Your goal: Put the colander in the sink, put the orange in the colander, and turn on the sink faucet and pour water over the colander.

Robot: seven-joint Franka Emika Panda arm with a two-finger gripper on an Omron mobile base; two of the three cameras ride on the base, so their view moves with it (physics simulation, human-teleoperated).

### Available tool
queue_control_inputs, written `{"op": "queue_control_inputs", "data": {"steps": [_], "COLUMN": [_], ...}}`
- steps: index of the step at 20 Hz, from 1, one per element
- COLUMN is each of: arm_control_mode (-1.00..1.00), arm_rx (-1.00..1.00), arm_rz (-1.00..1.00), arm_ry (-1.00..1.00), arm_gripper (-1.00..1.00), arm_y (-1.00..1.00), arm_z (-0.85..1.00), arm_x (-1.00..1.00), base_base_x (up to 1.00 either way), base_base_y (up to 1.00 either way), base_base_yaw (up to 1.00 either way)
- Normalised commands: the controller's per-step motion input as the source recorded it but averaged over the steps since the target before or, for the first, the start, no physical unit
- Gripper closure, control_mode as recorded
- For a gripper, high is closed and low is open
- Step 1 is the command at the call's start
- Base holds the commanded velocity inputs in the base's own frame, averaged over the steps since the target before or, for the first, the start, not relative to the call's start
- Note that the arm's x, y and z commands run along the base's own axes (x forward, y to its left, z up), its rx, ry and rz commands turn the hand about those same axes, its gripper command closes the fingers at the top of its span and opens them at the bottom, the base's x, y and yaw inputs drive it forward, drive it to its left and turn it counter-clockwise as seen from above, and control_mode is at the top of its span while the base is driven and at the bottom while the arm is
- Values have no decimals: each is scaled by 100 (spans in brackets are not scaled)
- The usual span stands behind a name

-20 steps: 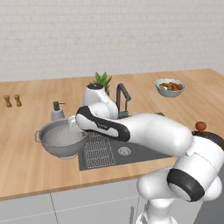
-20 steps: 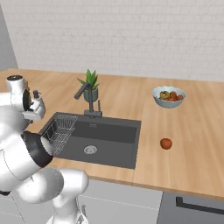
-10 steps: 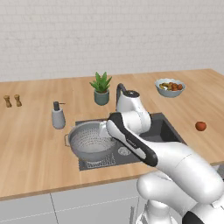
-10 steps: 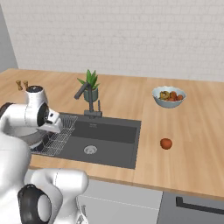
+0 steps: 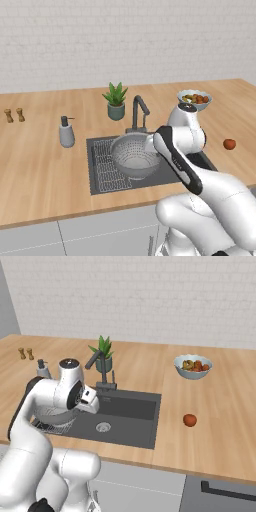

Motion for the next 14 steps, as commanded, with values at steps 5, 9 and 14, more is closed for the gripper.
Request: {"op": "queue_control_inputs", "data": {"steps": [5,9,14], "arm_control_mode": [-100,-100,-100], "arm_rx": [1,1,0], "arm_rz": [-3,-1,0], "arm_ry": [3,1,0], "arm_gripper": [100,100,100], "arm_y": [-86,-60,-42], "arm_z": [1,0,-9], "arm_x": [5,10,22], "base_base_x": [0,0,0], "base_base_y": [0,0,0], "base_base_yaw": [0,0,0]}}
